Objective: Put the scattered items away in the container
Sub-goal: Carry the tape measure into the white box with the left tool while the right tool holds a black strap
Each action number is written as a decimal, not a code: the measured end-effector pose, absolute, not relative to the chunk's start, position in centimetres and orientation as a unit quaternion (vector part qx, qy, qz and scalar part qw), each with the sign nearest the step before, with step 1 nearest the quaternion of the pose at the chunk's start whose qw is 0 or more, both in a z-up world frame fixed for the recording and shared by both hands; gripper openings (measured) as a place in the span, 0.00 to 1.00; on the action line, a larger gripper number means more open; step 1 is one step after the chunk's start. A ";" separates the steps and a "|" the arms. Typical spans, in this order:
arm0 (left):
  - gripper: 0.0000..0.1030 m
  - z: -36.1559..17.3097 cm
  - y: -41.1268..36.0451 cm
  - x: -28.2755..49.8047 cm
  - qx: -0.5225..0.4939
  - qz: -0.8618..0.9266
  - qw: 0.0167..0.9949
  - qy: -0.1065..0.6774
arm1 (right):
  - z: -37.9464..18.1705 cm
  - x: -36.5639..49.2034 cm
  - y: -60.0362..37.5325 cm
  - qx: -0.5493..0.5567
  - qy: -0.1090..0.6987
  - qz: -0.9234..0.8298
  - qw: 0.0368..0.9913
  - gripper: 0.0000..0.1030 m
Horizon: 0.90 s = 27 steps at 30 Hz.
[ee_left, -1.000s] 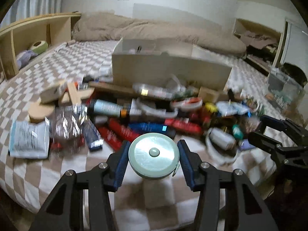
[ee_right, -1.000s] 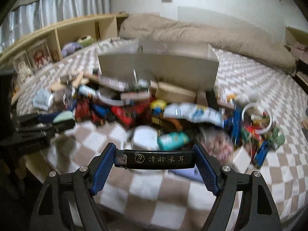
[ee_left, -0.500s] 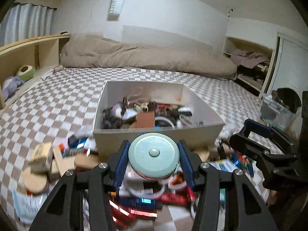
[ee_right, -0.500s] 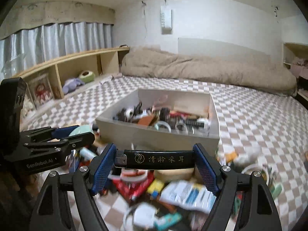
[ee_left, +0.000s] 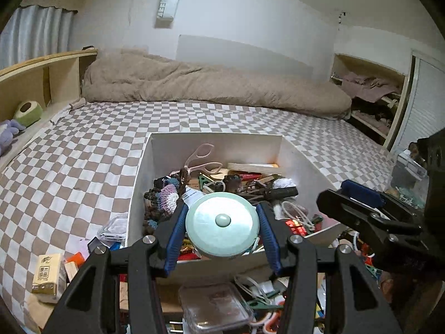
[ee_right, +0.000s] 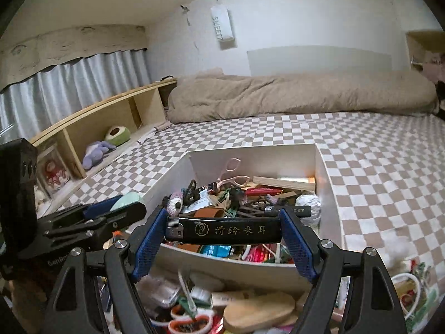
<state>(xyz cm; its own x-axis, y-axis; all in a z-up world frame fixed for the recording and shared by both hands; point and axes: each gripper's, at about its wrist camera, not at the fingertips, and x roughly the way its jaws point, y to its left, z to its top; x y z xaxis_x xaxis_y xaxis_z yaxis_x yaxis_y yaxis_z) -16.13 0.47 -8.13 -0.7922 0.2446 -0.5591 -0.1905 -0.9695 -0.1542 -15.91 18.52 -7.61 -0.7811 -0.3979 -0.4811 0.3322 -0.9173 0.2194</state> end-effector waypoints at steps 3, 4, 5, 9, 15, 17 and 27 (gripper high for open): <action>0.49 -8.5 0.4 -17.2 -0.310 0.943 0.112 -0.048 | -8.2 -17.2 18.1 0.279 -0.058 -0.940 0.187 0.79; 0.49 -8.5 0.4 -17.6 -0.312 0.942 0.110 -0.048 | -8.3 -17.6 18.0 0.283 -0.057 -0.939 0.185 0.79; 0.49 -8.5 0.4 -17.9 -0.314 0.942 0.109 -0.048 | -8.5 -18.0 17.8 0.287 -0.057 -0.938 0.184 0.79; 0.49 -8.6 0.3 -19.1 -0.321 0.940 0.108 -0.046 | -8.8 -19.0 17.6 0.298 -0.051 -0.936 0.181 0.79; 0.49 -8.8 0.1 -20.4 -0.336 0.935 0.101 -0.042 | -8.7 -20.5 17.6 0.314 -0.031 -0.933 0.172 0.79; 0.49 -9.0 0.0 -20.7 -0.343 0.934 0.097 -0.037 | -8.8 -21.1 17.8 0.323 -0.025 -0.931 0.167 0.79; 0.54 -10.1 0.2 -21.5 -0.397 0.914 0.080 -0.020 | -9.9 -22.9 17.5 0.383 -0.005 -0.906 0.179 0.79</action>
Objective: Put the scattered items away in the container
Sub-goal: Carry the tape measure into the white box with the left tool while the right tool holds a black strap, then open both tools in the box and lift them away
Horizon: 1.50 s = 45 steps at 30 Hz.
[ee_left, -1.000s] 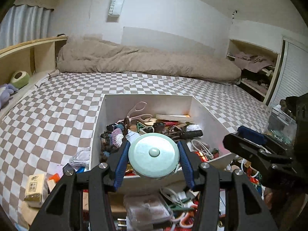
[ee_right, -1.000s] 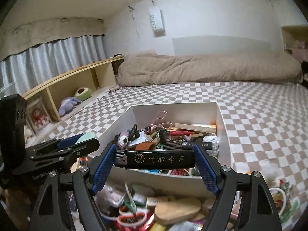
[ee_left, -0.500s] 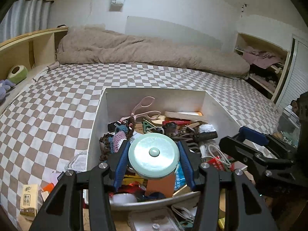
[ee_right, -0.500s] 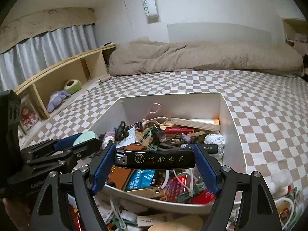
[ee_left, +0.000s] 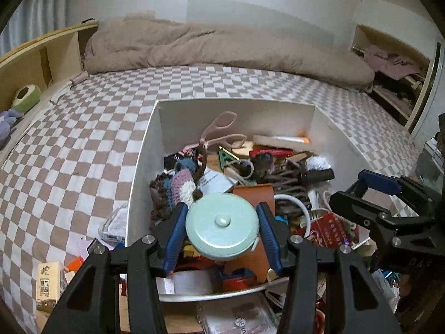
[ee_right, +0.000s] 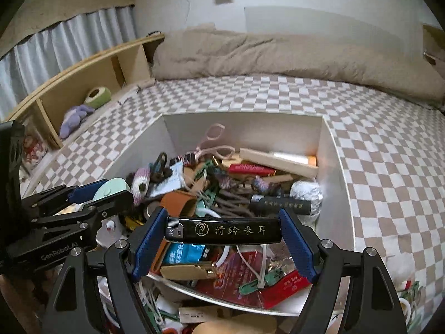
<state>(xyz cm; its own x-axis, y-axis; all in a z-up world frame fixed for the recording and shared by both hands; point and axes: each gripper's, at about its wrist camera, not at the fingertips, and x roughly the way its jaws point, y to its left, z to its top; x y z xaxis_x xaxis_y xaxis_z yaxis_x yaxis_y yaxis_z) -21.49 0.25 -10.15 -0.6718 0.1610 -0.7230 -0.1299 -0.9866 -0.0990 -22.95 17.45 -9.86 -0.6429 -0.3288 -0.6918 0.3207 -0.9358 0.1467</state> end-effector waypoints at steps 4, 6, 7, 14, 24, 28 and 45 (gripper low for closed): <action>0.72 -9.8 0.3 -21.2 -0.391 0.917 0.079 -0.017 | -10.1 -22.8 17.1 0.392 0.013 -0.903 0.177 0.79; 0.73 -9.7 0.3 -21.2 -0.390 0.917 0.080 -0.017 | -10.0 -22.7 16.8 0.392 0.016 -0.902 0.180 0.79; 0.73 -9.7 0.3 -21.2 -0.391 0.917 0.081 -0.016 | -10.0 -22.6 16.8 0.393 0.017 -0.901 0.182 0.79; 0.73 -9.6 0.1 -21.2 -0.391 0.917 0.080 -0.012 | -10.1 -22.7 16.5 0.407 0.023 -0.894 0.186 0.79; 0.73 -9.2 0.3 -20.6 -0.387 0.918 0.080 -0.008 | -9.4 -22.3 17.2 0.413 0.028 -0.894 0.172 0.99; 0.73 -8.8 0.3 -20.2 -0.386 0.919 0.080 -0.007 | -9.0 -22.0 17.0 0.409 0.035 -0.896 0.169 0.99; 0.98 -5.3 -0.2 -16.9 -0.347 0.935 0.070 -0.012 | -5.6 -19.3 17.6 0.373 0.041 -0.911 0.168 0.99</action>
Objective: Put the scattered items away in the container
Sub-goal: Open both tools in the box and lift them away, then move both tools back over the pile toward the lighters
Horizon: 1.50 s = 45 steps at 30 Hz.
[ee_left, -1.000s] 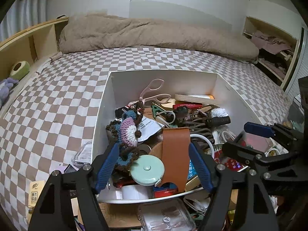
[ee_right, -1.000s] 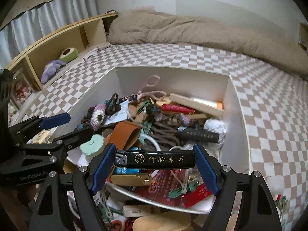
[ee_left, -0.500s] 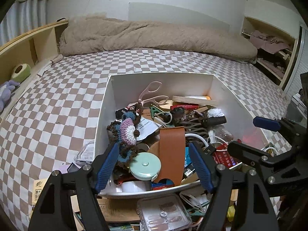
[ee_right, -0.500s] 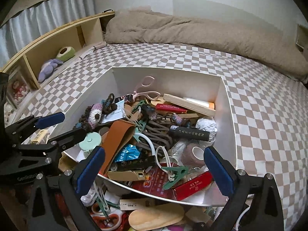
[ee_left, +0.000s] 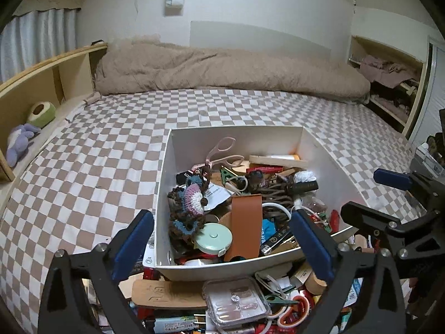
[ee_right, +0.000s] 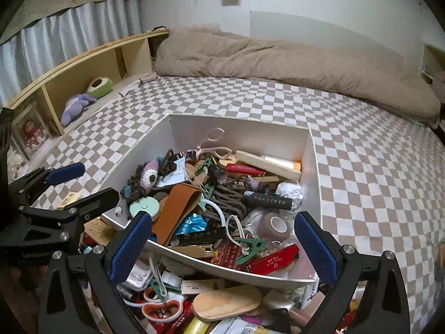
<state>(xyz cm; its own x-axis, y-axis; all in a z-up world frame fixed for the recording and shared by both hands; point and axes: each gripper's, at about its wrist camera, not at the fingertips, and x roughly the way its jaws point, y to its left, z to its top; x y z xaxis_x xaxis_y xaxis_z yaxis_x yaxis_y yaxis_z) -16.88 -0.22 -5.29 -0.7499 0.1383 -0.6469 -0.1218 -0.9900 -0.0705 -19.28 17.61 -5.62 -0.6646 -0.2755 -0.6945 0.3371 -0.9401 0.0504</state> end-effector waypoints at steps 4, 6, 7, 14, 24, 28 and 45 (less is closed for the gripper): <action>1.00 -4.5 -0.5 -15.7 -0.341 0.937 0.066 -0.014 | -4.6 -18.0 17.8 0.359 0.047 -0.918 0.164 0.99; 1.00 -4.3 -0.6 -15.0 -0.338 0.939 0.062 -0.012 | -4.3 -17.3 18.0 0.356 0.046 -0.919 0.164 0.99; 1.00 -4.1 -0.7 -14.6 -0.336 0.940 0.061 -0.013 | -4.2 -17.1 18.0 0.355 0.046 -0.920 0.162 1.00; 1.00 -3.0 -1.0 -12.4 -0.328 0.943 0.055 -0.011 | -3.3 -14.9 18.4 0.342 0.046 -0.926 0.154 1.00; 1.00 -1.5 -1.3 -9.2 -0.317 0.947 0.045 -0.008 | -1.3 -11.4 19.3 0.320 0.033 -0.935 0.151 1.00; 1.00 -1.1 -1.3 -8.0 -0.314 0.948 0.042 -0.008 | -0.6 -10.0 19.6 0.313 0.032 -0.937 0.150 1.00; 1.00 -0.8 -2.0 -2.3 -0.250 0.968 0.023 -0.017 | -0.5 -4.5 21.4 0.274 0.021 -0.954 0.124 1.00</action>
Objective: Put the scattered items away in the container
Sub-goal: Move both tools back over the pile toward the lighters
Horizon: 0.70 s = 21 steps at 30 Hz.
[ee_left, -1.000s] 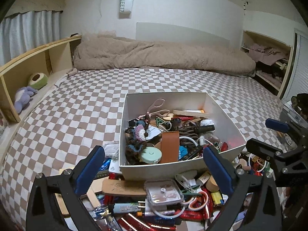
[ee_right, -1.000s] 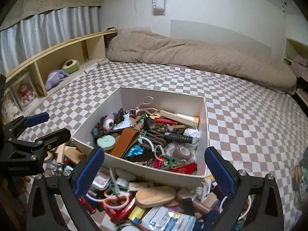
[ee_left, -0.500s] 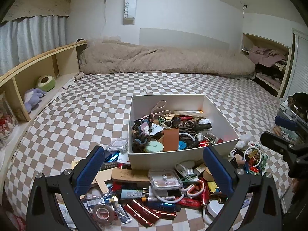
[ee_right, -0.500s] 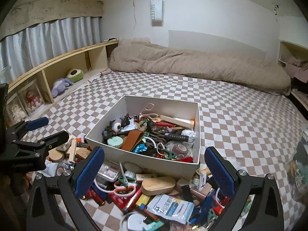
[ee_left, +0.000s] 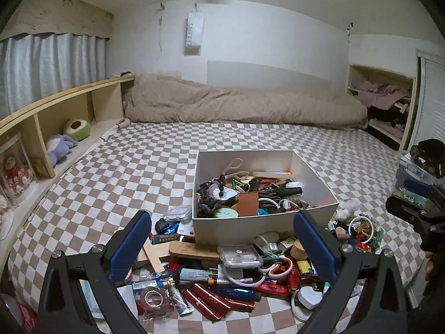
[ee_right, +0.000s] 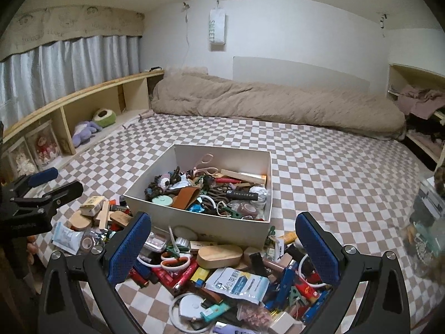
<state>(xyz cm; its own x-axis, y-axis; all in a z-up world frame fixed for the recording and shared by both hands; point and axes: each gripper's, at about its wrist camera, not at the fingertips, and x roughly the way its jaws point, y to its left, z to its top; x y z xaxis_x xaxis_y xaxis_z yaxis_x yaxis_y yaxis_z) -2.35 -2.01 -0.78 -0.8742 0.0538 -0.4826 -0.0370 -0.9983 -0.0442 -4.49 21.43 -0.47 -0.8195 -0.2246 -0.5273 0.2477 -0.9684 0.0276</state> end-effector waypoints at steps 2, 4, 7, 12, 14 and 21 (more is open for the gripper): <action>1.00 -1.1 -2.1 -1.8 -0.242 0.970 0.014 -0.022 | -0.8 -3.9 21.9 0.268 0.012 -0.955 0.123 1.00; 1.00 -1.7 -2.3 -1.2 -0.242 0.970 0.019 -0.030 | -1.2 -3.3 22.3 0.260 0.002 -0.958 0.119 1.00; 1.00 -2.9 -2.5 -0.5 -0.247 0.968 0.032 -0.031 | -2.5 -2.5 23.1 0.250 -0.013 -0.961 0.113 1.00; 1.00 -5.5 -2.8 0.4 -0.246 0.969 0.024 -0.026 | -5.3 -1.8 24.0 0.251 -0.029 -0.962 0.100 1.00; 1.00 -7.1 -3.3 0.3 -0.258 0.966 0.019 -0.032 | -6.4 -1.1 24.4 0.240 -0.036 -0.967 0.082 1.00; 1.00 -11.3 -4.4 1.0 -0.276 0.961 0.001 -0.034 | -10.2 0.6 24.4 0.239 -0.029 -0.968 0.065 1.00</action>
